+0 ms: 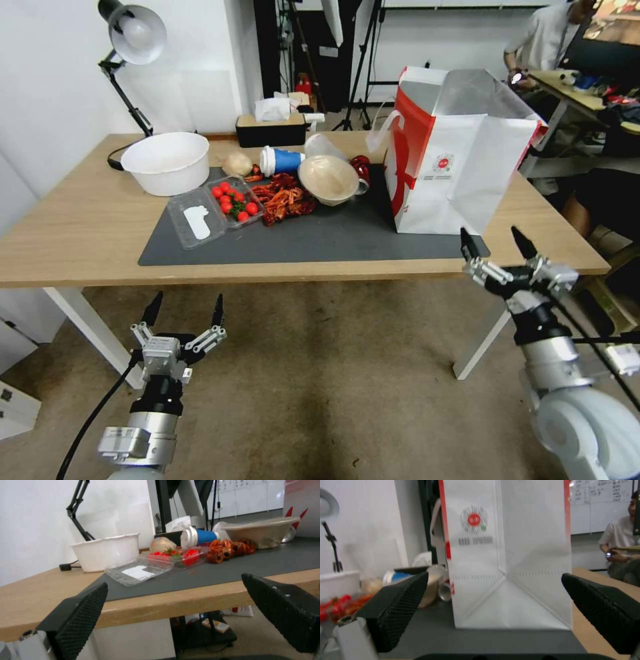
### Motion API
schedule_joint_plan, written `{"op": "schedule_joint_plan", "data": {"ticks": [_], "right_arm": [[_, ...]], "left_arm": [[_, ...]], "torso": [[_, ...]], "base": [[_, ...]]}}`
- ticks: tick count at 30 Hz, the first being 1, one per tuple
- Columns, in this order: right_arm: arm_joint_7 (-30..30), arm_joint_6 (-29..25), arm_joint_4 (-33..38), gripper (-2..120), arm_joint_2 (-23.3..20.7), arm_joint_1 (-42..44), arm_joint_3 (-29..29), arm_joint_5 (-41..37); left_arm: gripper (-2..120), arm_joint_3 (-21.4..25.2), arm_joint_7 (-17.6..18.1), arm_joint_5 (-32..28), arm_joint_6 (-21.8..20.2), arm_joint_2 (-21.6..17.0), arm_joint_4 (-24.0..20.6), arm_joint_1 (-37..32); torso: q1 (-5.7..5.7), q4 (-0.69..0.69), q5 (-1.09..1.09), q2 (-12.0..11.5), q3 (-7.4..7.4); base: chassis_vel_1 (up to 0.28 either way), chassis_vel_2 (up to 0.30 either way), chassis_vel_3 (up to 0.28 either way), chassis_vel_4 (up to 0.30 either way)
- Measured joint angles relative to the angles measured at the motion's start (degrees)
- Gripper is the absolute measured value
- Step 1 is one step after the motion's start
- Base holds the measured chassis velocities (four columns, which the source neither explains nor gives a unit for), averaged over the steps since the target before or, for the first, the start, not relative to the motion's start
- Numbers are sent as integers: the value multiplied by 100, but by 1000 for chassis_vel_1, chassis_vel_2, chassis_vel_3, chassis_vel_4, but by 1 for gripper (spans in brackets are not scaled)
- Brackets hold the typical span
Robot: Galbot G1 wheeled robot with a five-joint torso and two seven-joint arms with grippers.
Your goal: Pick up the food delivery bag from the floor and place it on the table.
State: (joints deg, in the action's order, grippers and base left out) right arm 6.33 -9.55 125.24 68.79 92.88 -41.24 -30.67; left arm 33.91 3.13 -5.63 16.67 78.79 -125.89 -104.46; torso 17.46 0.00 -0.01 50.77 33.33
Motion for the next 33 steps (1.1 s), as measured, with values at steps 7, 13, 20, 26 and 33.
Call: {"op": "schedule_joint_plan", "data": {"ticks": [7,13,20,26,33], "right_arm": [[-27,-169,-275,100,248,200,80,563],[85,-169,-440,100,398,243,138,713],[244,-216,-657,100,469,239,145,737],[260,-264,-715,100,457,237,140,737],[261,-266,-715,100,452,235,138,735]], "left_arm": [[100,14,-11,14,57,7,104,25],[100,27,-28,14,90,8,166,49],[100,37,-31,12,136,5,320,110],[100,49,-45,87,201,12,406,132],[100,51,-48,94,202,13,407,133]], "torso": [[0,0,0,-1,0],[0,0,0,-1,0],[0,0,1,0,0],[0,0,1,-1,0],[0,0,1,0,0]], "base": [[0,0,0,0],[0,0,0,0],[0,0,0,0],[0,0,0,0],[0,0,0,0]]}}
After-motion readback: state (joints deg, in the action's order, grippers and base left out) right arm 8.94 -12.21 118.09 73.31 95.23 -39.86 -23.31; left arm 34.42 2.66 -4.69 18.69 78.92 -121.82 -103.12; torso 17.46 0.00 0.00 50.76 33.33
